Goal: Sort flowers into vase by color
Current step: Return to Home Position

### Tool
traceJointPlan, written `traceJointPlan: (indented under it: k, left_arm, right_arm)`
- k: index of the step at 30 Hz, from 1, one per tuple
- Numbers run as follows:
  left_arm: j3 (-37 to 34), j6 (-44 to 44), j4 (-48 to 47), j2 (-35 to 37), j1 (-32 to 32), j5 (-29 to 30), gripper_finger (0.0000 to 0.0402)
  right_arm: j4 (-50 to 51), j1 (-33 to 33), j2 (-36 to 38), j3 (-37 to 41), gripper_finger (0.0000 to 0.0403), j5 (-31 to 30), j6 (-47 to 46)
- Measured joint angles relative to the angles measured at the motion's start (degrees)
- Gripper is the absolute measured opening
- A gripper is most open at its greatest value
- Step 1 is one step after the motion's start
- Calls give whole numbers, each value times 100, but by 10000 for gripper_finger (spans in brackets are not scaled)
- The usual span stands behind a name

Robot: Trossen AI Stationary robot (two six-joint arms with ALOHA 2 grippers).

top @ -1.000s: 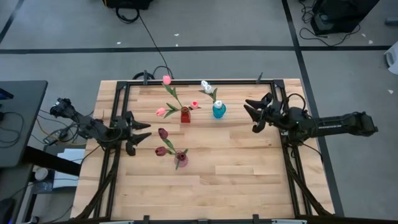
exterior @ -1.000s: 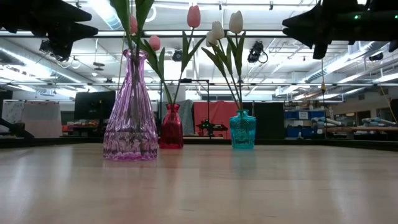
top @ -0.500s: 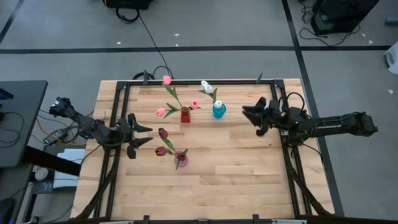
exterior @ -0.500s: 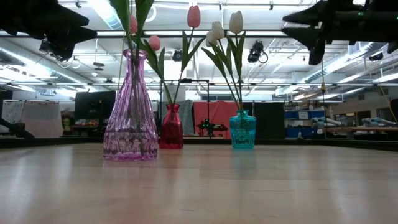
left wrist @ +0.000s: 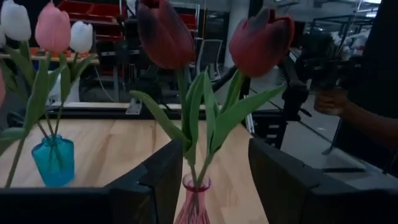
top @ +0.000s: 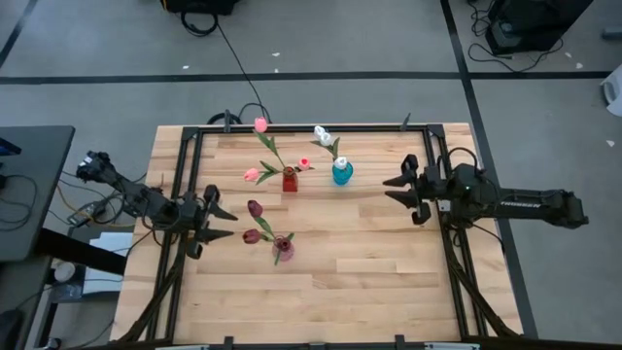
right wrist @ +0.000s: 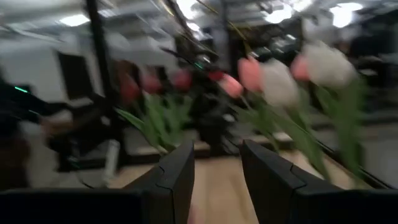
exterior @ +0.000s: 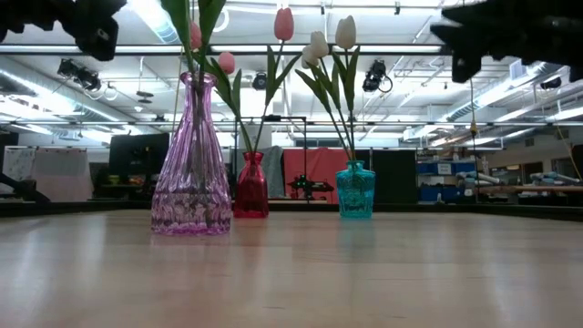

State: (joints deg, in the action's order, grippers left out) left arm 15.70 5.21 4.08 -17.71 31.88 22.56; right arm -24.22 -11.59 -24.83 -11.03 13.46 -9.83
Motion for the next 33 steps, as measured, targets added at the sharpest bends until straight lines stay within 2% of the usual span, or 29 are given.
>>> traceJointPlan:
  k: [3, 6, 9, 12, 15, 17, 23, 29, 33]
  left_arm:
    - [0, 99, -37, -70, 0, 113, 188]
    - [0, 236, -294, -193, 0, 784, 188]
    - [-242, 271, -191, -264, -2, 1436, 188]
    - [-758, 274, 343, -233, -2, 1729, 188]
    - [-1138, 357, 782, -114, -2, 1569, 188]
    - [-1230, 440, 740, -18, 0, 1506, 188]
    - [-1028, 555, -216, 519, 0, 1293, 188]
    - [-1027, 595, -963, 1198, 0, 1153, 188]
    - [-1027, 490, -1096, 1349, 0, 1159, 188]
  right_arm:
    - [572, -205, 307, 0, 144, -234, 67]
    - [818, -344, 509, 0, 144, -363, 242]
    - [858, -400, 577, 0, 144, -247, 612]
    - [884, -406, 576, 0, 144, 43, 889]
    - [881, -407, 578, 0, 144, 694, 1082]
    - [935, -437, 588, 0, 144, 913, 936]
    - [1217, -594, 787, 0, 144, 1022, 88]
    - [1637, -593, 932, 0, 144, 1017, 688]
    - [1659, -593, 890, 0, 144, 858, 835]
